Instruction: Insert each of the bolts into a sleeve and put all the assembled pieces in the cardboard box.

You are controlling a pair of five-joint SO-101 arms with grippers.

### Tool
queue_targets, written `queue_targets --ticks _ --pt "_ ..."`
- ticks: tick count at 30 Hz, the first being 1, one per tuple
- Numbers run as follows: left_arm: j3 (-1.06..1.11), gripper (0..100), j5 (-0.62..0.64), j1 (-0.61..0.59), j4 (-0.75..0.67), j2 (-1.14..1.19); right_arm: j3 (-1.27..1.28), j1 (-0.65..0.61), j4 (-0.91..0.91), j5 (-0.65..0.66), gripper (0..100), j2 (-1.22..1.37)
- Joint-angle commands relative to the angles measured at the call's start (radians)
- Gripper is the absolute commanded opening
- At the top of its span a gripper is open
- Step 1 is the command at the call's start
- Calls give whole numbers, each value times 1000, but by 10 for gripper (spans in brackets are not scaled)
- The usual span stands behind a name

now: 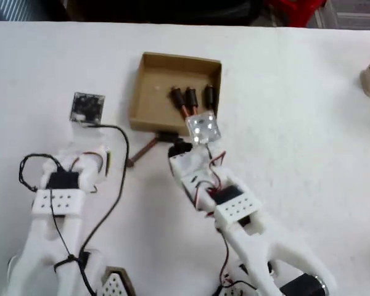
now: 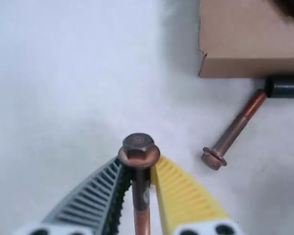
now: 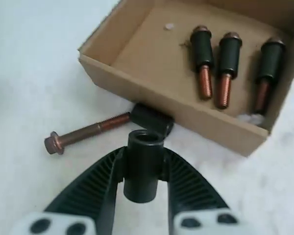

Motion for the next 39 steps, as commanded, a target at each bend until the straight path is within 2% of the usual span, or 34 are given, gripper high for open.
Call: queue_targets --ticks 1,4,8,12,15,18,23,31,39 --pt "-8 23 12 -16 -34 -48 58 -44 -265 -6 16 -24" --pt "-3 23 12 -18 -55 -48 106 -79 -390 -8 16 -24" --pt "-2 23 12 -19 -63 -47 107 -111 -464 -8 16 1" --pt "-2 23 9 -19 -63 -47 28 -125 -613 -6 16 196" --pt "-2 23 8 -19 -63 -47 -32 -119 -819 -3 16 403" --pt "21 23 8 -19 -89 -53 -37 -128 -1113 -2 16 582" --pt "54 23 9 -19 -167 -53 15 -159 -1468 0 16 751" --pt "103 24 8 -19 -267 -53 166 -171 -1676 0 16 760" --pt "104 24 8 -19 -275 -53 333 -171 -1790 0 16 760"
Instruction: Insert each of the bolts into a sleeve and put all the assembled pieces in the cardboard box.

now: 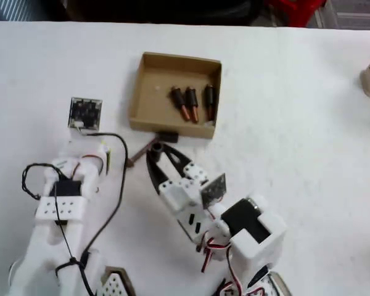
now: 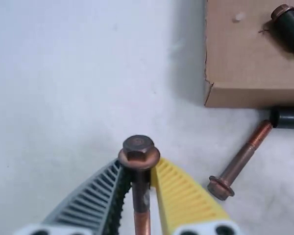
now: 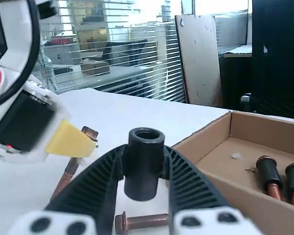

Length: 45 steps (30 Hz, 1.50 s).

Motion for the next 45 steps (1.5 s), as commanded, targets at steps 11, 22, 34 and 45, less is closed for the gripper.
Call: queue_targets --ticks 11,22,34,45 --pt "-12 23 9 -18 -61 -124 129 -39 -65 0 16 5" --pt "302 22 11 143 -287 -622 126 -48 -65 0 16 7" --pt "440 21 72 377 -224 -1106 124 -48 -65 0 16 7" --pt "371 22 265 503 -167 -1095 124 -48 -65 0 16 7"
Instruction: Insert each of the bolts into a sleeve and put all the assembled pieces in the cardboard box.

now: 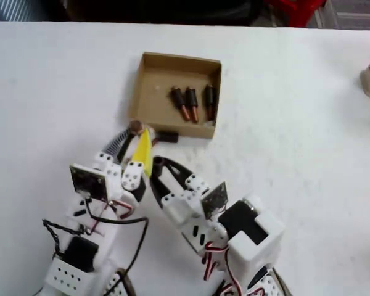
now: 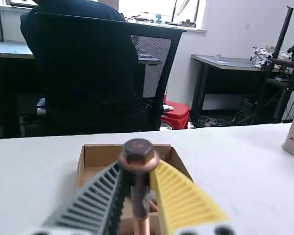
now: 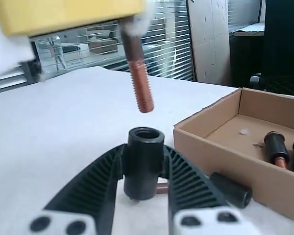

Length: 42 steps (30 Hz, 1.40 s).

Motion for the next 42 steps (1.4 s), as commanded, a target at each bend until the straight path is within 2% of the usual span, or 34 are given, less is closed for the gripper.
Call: queue_targets --ticks 1,6,11,18,25,29,38,42 --pt "-78 22 14 62 35 -25 2 -5 -25 0 16 -1" --pt "-78 22 14 130 106 -25 2 -2 -25 0 16 -1" --pt "-132 22 14 136 167 -25 2 -2 -24 0 16 -1" --pt "-236 22 14 134 176 -22 2 -5 -18 0 16 -1" --pt "-236 22 18 137 199 -21 2 -5 -16 0 16 -1" --pt "-241 22 106 147 250 -21 2 -5 -16 0 16 -1" --pt "-233 22 114 150 262 -19 2 -5 -16 0 16 -1" --pt "-213 22 110 217 322 -19 2 -5 -16 0 16 -1"
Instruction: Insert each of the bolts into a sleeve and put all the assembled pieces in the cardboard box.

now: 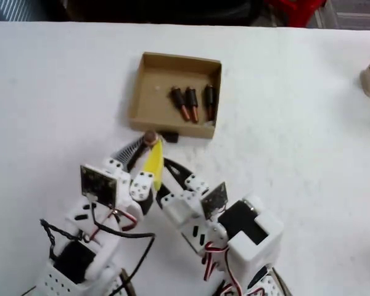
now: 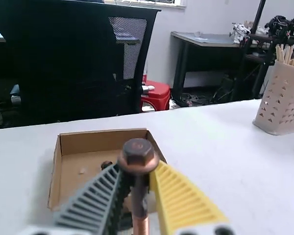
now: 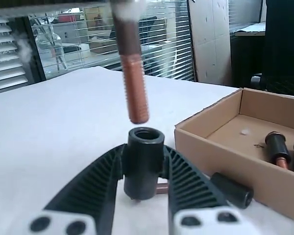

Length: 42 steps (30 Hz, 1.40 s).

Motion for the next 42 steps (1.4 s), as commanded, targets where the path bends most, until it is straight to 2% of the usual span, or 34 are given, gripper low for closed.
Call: queue_targets --ticks 1,8,14,20,24,27,33,38,42 --pt "-32 22 5 56 34 -18 2 -4 -15 0 16 -1" --pt "-29 22 2 58 29 -18 2 -4 -15 0 16 -1" --pt "-21 22 -26 -13 -26 -10 2 -4 -15 0 16 -1" --pt "-55 22 -57 -12 -130 193 3 -4 -15 0 16 -1" --pt "-152 22 -54 4 -78 315 3 -4 -15 0 16 -1" --pt "-178 22 -34 38 -37 325 3 -2 -15 0 16 -1" --pt "-198 22 -29 19 46 321 5 1 -8 6 16 -1" --pt "-233 22 -32 19 163 321 5 2 12 107 16 -1" --pt "-235 22 -29 8 180 321 5 1 12 130 16 -1"
